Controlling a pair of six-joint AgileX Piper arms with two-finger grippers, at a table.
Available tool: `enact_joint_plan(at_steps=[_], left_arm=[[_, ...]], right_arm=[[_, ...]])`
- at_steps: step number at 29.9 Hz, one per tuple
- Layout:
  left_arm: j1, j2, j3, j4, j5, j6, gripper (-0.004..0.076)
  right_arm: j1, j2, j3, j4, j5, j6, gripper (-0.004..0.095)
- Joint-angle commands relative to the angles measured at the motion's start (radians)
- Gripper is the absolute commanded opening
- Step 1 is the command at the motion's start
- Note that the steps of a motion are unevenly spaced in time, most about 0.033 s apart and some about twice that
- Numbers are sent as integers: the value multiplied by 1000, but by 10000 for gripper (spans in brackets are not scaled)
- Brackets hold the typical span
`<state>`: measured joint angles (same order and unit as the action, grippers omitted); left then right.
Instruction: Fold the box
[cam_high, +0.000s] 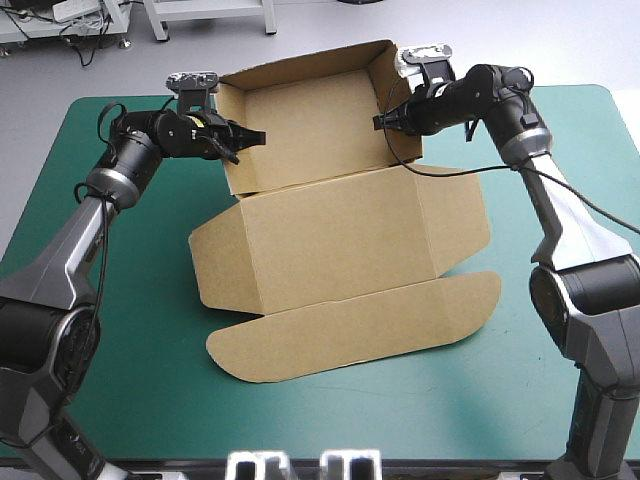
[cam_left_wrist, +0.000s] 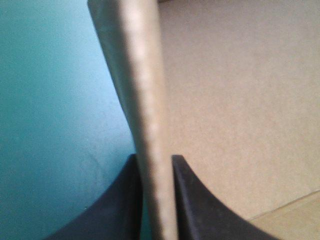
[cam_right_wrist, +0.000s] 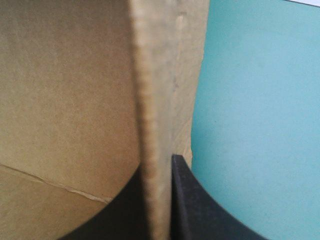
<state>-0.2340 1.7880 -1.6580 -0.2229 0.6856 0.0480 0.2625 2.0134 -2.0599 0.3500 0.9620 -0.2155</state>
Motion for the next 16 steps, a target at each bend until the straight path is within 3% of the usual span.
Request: enact_joint_plan(at_steps=[1,6,11,16], left_arm=[[-49,-51,-30,-80,-51,54,-9],[-50,-41,-30,-100,18,81,-9],[-61,0,-42,-148,141,140,-9],[-93,50,-42,-83,230,150,-9]], right_arm=[[19,-71,-36,80,39,-31,-18],[19,-66,-36,-51,141,-7,-18],[19,-38,-36,-108,287,5,-17],[19,-11,-27,-104,287,26,-18]])
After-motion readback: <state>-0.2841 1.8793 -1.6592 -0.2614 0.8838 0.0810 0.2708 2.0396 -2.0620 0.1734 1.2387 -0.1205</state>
